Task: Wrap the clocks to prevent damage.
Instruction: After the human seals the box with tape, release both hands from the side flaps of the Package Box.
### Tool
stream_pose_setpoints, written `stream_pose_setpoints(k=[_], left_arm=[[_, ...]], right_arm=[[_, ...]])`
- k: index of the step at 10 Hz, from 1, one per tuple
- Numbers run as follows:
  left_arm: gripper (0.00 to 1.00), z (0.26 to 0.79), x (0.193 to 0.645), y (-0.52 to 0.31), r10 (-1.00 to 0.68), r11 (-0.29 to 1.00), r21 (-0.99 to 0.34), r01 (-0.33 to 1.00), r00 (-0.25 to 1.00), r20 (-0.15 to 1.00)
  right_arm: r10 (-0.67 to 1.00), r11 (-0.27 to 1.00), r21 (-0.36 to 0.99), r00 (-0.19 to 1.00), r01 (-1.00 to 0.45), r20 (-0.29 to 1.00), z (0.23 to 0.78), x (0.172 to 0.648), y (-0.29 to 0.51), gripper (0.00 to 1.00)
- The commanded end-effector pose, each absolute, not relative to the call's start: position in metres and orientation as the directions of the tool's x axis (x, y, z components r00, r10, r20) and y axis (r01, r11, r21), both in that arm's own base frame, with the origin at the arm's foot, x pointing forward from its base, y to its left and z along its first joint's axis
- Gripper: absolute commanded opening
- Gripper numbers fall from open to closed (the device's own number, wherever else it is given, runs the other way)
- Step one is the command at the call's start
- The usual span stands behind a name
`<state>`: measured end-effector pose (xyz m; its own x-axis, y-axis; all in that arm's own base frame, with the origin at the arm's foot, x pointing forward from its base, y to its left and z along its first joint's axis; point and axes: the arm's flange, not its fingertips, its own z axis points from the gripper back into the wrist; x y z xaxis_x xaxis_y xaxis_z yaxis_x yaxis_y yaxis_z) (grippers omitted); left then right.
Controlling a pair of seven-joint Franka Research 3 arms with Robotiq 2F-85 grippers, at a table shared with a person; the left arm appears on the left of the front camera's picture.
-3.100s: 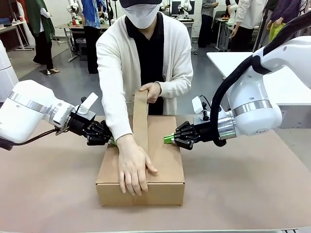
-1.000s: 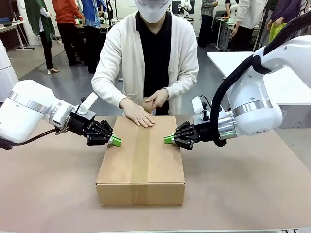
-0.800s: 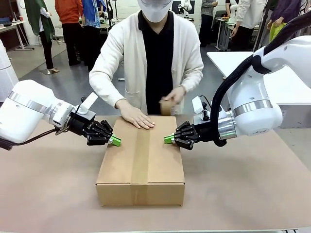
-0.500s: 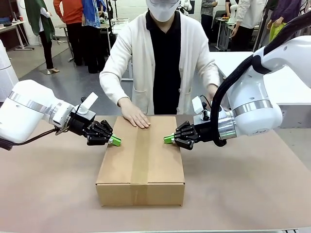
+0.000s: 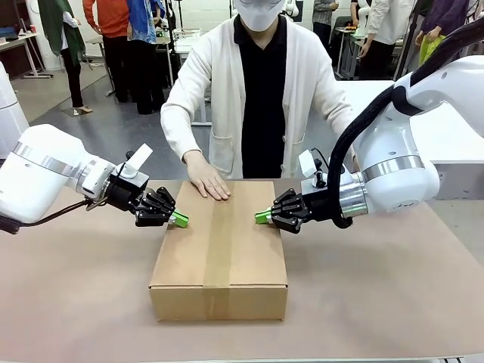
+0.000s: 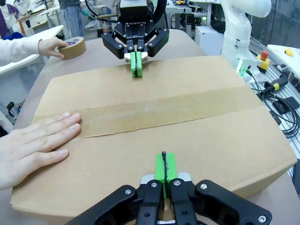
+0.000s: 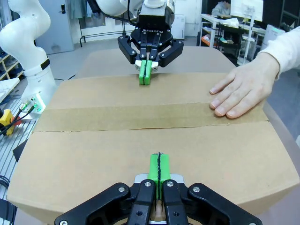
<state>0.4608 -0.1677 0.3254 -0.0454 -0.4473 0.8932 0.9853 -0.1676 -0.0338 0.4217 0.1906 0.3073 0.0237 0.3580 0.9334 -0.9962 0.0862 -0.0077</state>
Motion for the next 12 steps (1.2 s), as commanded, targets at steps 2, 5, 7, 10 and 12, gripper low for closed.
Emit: stream_pose_setpoints(k=[2,5,7,10,12], left_arm=[[0.00,0.323,0.460,-0.168,-0.454,-0.167,-0.021,0.986,-0.058,0.889],[0.00,0.323,0.460,-0.168,-0.454,-0.167,-0.021,0.986,-0.058,0.889],[0.00,0.323,0.460,-0.168,-0.454,-0.167,-0.021,0.986,-0.058,0.889],[0.00,0.383,0.467,-0.153,-0.476,-0.182,-0.063,0.981,-0.032,0.879],[0.00,0.442,0.453,-0.133,-0.532,-0.165,-0.065,0.984,-0.033,0.846]], right_arm=[[0.367,0.092,-0.001,0.033,-0.996,0.929,0.302,0.421,0.192,0.01],[0.367,0.092,-0.001,0.033,-0.996,0.929,0.302,0.421,0.192,0.01],[0.367,0.092,-0.001,0.033,-0.996,0.929,0.302,0.421,0.192,0.01],[0.340,0.100,0.017,0.050,-0.995,0.939,0.350,0.433,0.185,0.01],[0.432,0.120,-0.004,0.048,-0.993,0.901,0.408,0.429,0.171,0.01]])
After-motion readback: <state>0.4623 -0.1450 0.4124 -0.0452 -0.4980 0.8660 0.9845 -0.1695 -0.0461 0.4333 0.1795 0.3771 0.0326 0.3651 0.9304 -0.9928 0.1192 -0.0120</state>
